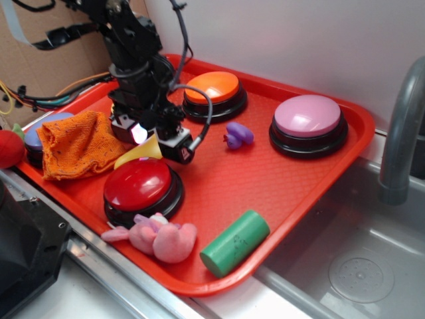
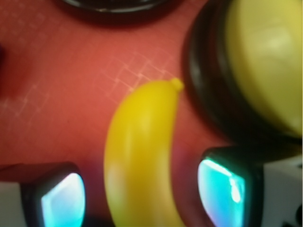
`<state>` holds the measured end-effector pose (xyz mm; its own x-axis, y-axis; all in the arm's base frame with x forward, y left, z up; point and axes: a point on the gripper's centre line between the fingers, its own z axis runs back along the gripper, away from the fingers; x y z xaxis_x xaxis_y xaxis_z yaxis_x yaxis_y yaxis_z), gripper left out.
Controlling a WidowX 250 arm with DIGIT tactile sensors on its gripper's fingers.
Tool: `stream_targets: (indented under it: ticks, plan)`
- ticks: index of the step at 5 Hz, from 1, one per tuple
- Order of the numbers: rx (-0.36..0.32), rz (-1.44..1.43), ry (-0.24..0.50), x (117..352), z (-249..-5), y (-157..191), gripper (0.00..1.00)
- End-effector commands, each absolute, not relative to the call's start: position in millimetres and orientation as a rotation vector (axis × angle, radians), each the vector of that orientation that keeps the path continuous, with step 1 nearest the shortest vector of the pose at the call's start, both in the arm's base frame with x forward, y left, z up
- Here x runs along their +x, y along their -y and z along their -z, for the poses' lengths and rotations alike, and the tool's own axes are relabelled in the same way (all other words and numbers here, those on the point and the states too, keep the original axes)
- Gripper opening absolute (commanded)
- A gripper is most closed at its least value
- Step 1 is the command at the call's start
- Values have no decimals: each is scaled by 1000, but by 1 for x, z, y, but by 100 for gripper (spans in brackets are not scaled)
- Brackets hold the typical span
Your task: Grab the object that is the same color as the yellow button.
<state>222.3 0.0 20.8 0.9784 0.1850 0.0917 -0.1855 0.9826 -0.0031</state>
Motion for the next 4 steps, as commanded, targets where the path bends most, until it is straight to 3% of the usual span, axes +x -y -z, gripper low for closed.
stream_targets:
  ticks: [1, 3, 4]
  plan:
    - [9, -239, 108, 224, -20, -5, 0]
    - [19, -321, 107, 221, -24, -6, 0]
    - [40, -426, 86, 216, -47, -8, 0]
